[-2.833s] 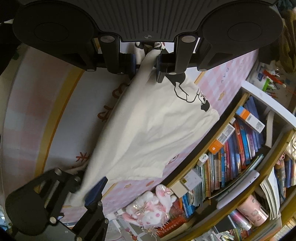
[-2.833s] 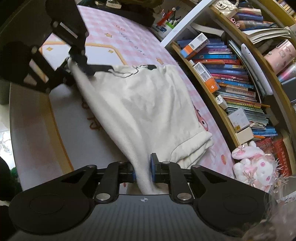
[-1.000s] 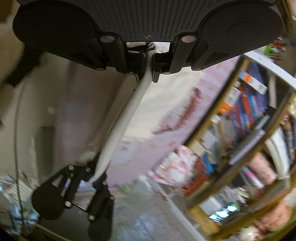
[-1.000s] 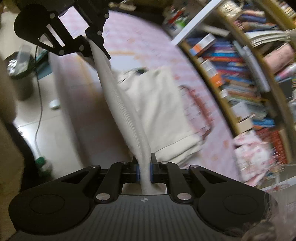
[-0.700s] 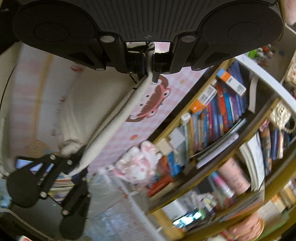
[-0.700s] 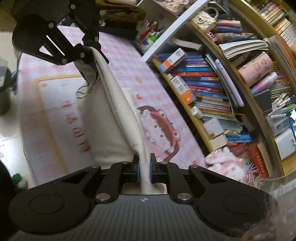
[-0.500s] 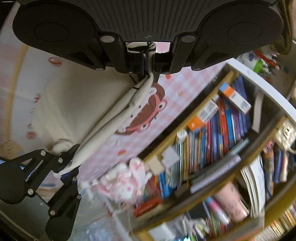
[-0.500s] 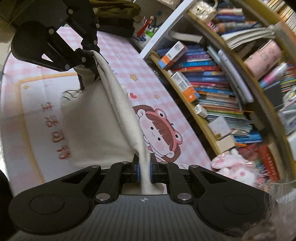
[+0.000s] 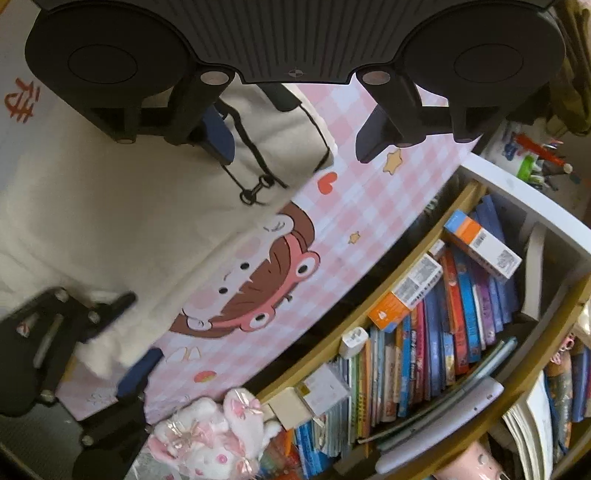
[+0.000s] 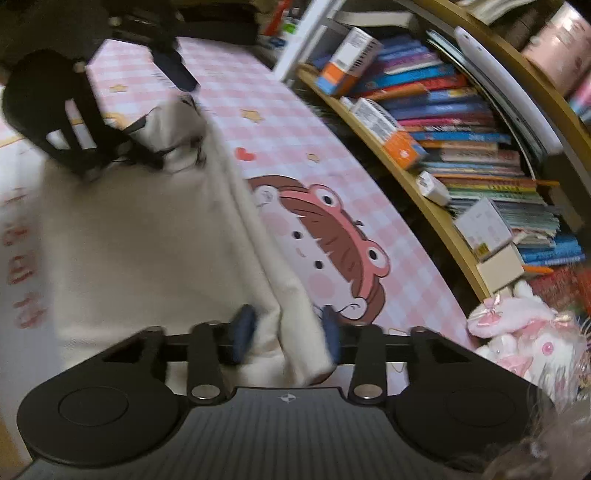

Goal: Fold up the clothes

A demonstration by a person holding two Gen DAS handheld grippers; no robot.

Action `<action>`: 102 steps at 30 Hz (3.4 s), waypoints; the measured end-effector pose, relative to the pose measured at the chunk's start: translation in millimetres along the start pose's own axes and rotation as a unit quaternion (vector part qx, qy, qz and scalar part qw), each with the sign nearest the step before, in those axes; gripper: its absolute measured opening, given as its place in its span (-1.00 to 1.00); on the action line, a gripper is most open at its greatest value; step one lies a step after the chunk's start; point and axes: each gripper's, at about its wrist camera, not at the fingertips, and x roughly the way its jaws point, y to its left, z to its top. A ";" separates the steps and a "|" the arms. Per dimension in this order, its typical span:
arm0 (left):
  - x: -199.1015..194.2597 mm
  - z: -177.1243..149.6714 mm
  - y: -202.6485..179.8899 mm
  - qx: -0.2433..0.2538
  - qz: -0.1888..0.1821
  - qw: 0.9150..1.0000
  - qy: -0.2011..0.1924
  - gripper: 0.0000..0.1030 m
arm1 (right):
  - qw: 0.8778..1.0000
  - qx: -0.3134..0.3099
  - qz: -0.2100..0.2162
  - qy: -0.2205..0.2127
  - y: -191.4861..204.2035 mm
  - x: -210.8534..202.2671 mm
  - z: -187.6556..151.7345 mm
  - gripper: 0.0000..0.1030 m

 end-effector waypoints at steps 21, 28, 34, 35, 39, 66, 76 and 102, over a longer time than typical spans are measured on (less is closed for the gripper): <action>-4.3 -89.4 89.4 -0.567 -0.215 0.784 -0.130 -0.94 | 0.829 0.549 0.107 -0.002 -40.9 -16.6 -94.0 -0.57; 27.7 -96.3 80.7 -0.596 -0.180 0.781 -0.050 -0.73 | 0.832 0.546 0.102 -0.008 -37.3 -15.8 -93.5 -0.56; 7.7 -105.7 77.2 -0.581 -0.175 0.793 -0.054 -0.12 | 0.816 0.569 0.099 -0.020 -43.2 -18.4 -100.1 -0.37; 6.5 -108.1 74.3 -0.581 -0.181 0.792 -0.052 -0.12 | 0.813 0.574 0.100 -0.027 -44.3 -20.9 -101.4 -0.37; 0.5 -111.0 63.4 -0.580 -0.198 0.788 -0.056 -0.56 | 0.798 0.591 0.114 -0.035 -47.8 -21.7 -105.8 -0.62; 14.3 -59.8 92.2 -0.526 -0.139 0.837 -0.056 0.14 | 0.804 0.586 0.098 -0.021 -41.3 -21.1 -100.8 -0.68; 40.5 -60.8 96.3 -0.586 -0.119 0.801 -0.012 -0.47 | 0.803 0.587 0.101 -0.012 -41.0 -14.0 -106.8 -0.58; -63.4 -106.0 19.6 -0.584 -0.043 0.810 -0.028 0.65 | 0.807 0.579 0.113 -0.036 -30.6 -67.6 -113.5 0.52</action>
